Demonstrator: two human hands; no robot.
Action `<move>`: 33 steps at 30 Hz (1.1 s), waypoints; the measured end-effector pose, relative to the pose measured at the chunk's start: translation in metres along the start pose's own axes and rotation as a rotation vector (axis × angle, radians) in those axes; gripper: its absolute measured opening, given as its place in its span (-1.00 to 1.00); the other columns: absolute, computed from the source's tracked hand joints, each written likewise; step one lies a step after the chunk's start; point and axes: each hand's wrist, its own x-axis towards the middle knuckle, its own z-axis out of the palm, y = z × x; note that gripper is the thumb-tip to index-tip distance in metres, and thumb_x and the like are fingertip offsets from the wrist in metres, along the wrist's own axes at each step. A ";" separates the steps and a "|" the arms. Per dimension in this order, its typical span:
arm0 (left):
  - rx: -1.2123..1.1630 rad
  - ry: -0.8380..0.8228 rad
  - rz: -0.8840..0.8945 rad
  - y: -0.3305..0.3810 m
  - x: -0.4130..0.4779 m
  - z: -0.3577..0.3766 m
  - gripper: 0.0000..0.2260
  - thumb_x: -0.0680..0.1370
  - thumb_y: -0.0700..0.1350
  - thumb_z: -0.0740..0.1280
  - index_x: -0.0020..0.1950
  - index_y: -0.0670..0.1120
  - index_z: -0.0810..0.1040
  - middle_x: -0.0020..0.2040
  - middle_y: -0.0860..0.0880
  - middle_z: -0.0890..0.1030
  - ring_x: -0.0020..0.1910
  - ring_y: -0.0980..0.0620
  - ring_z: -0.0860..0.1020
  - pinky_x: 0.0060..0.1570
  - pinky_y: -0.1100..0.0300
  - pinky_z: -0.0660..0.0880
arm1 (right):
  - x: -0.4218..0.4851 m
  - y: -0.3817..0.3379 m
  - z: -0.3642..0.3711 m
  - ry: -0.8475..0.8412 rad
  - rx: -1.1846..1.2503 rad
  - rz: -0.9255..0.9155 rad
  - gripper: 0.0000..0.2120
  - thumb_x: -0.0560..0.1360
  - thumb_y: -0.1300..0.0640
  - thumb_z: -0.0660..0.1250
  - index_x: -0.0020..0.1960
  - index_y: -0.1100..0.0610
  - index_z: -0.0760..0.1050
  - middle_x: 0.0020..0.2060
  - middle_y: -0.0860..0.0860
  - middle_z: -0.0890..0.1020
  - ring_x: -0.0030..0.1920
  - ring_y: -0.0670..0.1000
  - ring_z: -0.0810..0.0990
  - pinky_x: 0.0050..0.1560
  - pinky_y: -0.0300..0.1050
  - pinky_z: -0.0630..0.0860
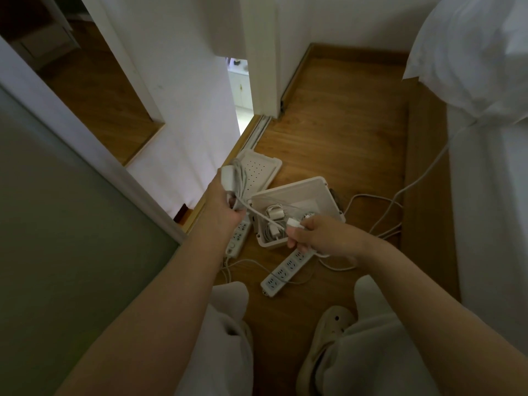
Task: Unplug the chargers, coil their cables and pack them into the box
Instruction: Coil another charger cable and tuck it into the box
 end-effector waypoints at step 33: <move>0.431 -0.212 0.091 -0.011 -0.005 0.013 -0.64 0.53 0.09 0.32 0.14 -0.16 0.59 -0.07 -0.19 0.65 -0.29 -0.04 0.64 -0.41 0.19 0.55 | 0.023 -0.003 0.011 0.351 0.347 -0.351 -0.79 0.60 0.28 0.13 0.15 0.19 0.49 -0.25 -0.05 0.57 -0.06 -0.13 0.55 0.12 -0.19 0.41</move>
